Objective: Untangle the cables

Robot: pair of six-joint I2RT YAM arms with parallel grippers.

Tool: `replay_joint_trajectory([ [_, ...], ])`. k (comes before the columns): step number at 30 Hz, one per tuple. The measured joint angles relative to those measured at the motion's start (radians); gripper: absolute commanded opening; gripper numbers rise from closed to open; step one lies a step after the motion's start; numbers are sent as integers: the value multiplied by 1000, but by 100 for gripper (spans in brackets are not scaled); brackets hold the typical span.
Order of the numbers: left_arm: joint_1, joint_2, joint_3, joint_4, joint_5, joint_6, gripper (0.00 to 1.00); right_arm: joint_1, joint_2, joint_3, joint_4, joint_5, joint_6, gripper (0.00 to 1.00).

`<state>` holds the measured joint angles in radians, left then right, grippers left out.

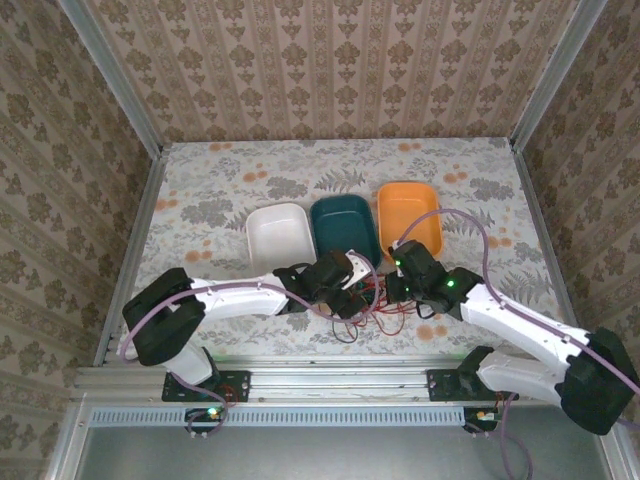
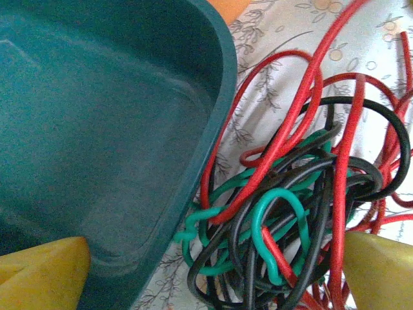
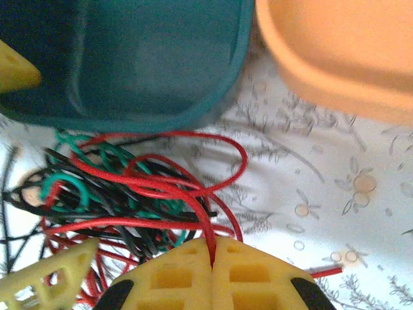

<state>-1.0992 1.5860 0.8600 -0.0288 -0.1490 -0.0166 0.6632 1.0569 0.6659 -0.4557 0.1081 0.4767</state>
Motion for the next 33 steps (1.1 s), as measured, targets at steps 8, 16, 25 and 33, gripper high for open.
replay_joint_trajectory([
  [8,-1,32,1,40,-82,-7,99,-8,-110,37,4,117,81,0],
  [16,-1,37,1,53,-106,-35,99,-14,-174,98,50,238,127,0],
  [25,-1,55,6,71,-136,-43,98,-31,-172,198,130,330,90,0],
  [33,-1,63,6,72,-169,-58,98,-107,-199,260,207,386,33,0],
])
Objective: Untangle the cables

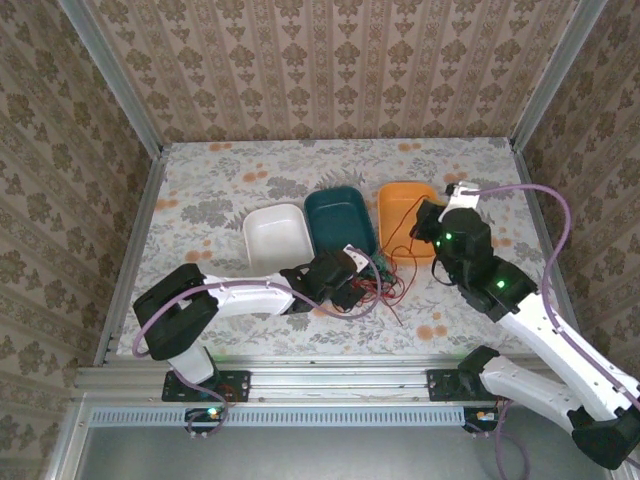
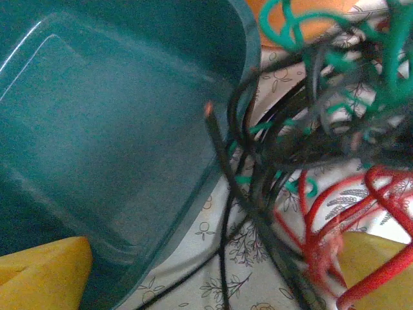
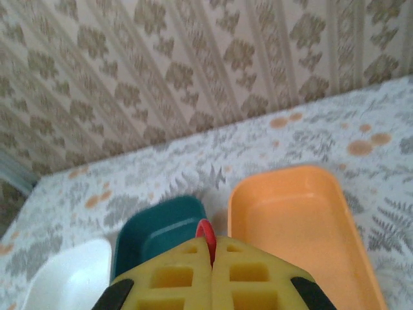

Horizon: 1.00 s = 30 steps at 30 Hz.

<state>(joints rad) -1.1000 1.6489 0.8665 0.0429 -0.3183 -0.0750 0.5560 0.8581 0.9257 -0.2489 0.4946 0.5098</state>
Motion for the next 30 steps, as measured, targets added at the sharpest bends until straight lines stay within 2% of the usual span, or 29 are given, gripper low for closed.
replay_joint_trajectory([
  [6,0,2,0,3,-20,-12,95,-82,-19,58,42,-27,3,0],
  [11,0,2,0,3,-27,-13,90,-92,-16,62,44,-59,24,0],
  [16,0,2,0,3,-27,-13,89,-92,-11,62,32,-65,43,0],
  [18,0,-1,-3,7,-25,-11,90,-92,-11,61,14,-65,57,0],
  [22,-1,-27,-15,9,2,-5,100,-92,-17,26,-22,-65,103,0],
  [30,-8,-121,1,42,136,33,100,-92,-21,-30,-58,-87,157,0],
])
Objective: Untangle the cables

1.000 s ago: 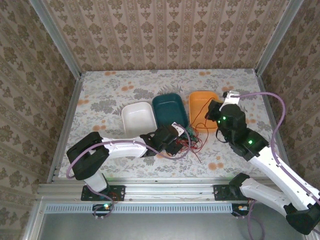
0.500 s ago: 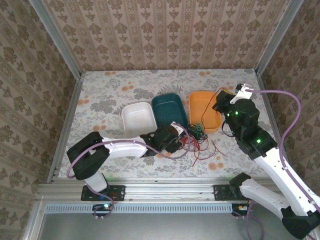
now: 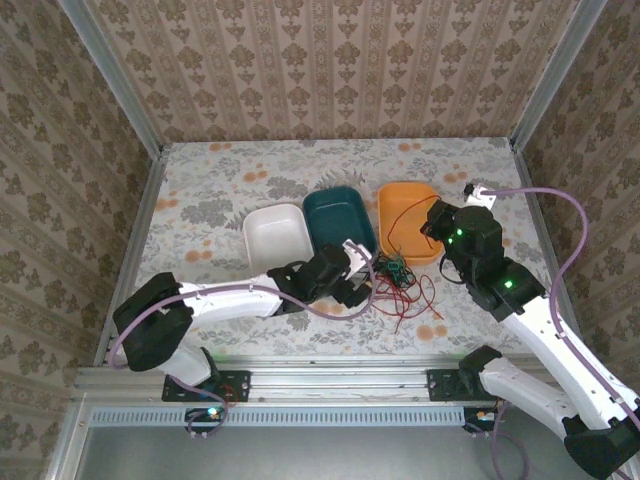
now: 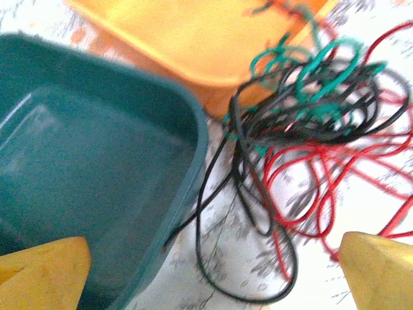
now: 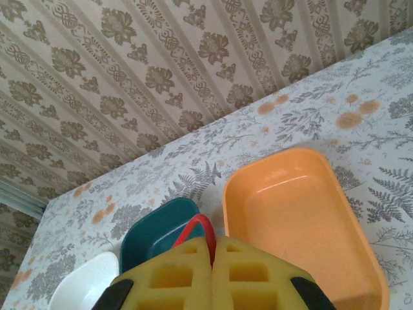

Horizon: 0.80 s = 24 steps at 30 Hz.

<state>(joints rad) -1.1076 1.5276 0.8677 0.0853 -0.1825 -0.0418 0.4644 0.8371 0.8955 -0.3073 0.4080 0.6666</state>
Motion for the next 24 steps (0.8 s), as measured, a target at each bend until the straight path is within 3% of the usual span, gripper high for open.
replay_joint_trajectory([
  [7,-24,132,197,39,69,59,100,-6,0,-1,-18,-6,23,0],
  [12,-44,267,310,42,75,85,94,-42,0,0,-49,-35,37,0],
  [19,-50,344,319,16,74,92,90,-102,-39,14,-94,-89,49,0],
  [24,-49,344,319,20,74,86,81,-164,-66,91,-116,-126,51,0],
])
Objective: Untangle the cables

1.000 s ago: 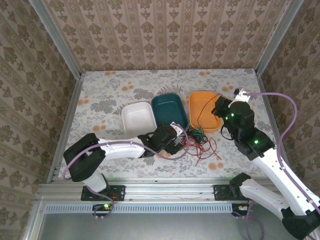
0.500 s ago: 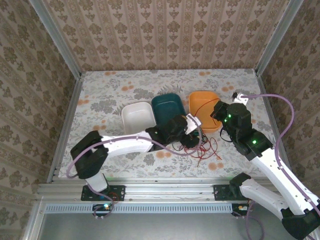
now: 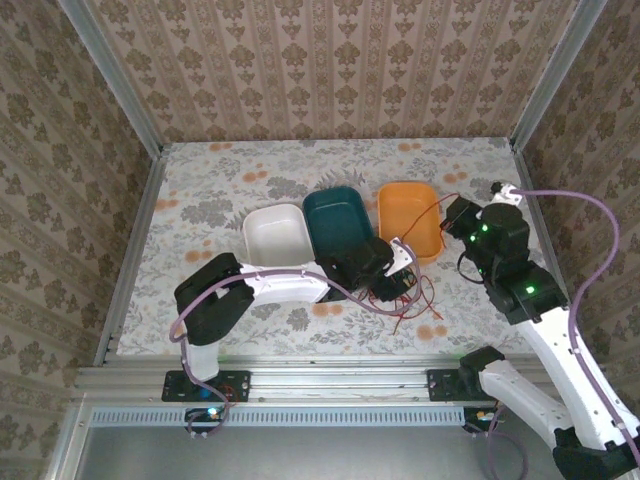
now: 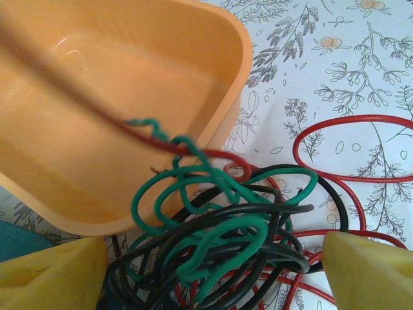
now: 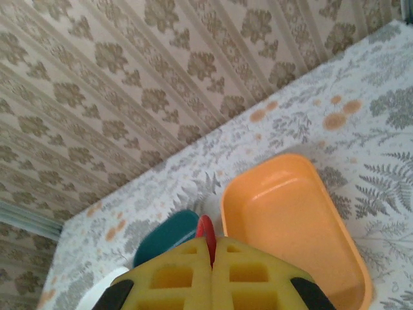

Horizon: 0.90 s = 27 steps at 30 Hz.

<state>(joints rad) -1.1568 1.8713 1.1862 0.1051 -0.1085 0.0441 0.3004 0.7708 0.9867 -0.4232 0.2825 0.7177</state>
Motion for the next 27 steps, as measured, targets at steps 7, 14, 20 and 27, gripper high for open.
replay_joint_trajectory([
  [7,20,0,-32,28,5,-55,40,-53,-12,133,6,-34,-11,0],
  [14,32,0,-54,43,8,-73,13,-58,4,216,29,-82,-16,0],
  [20,32,0,-56,54,7,-77,0,-66,56,312,35,-147,-102,0],
  [27,32,0,-60,53,-6,-77,0,-68,139,529,82,-254,-230,0],
])
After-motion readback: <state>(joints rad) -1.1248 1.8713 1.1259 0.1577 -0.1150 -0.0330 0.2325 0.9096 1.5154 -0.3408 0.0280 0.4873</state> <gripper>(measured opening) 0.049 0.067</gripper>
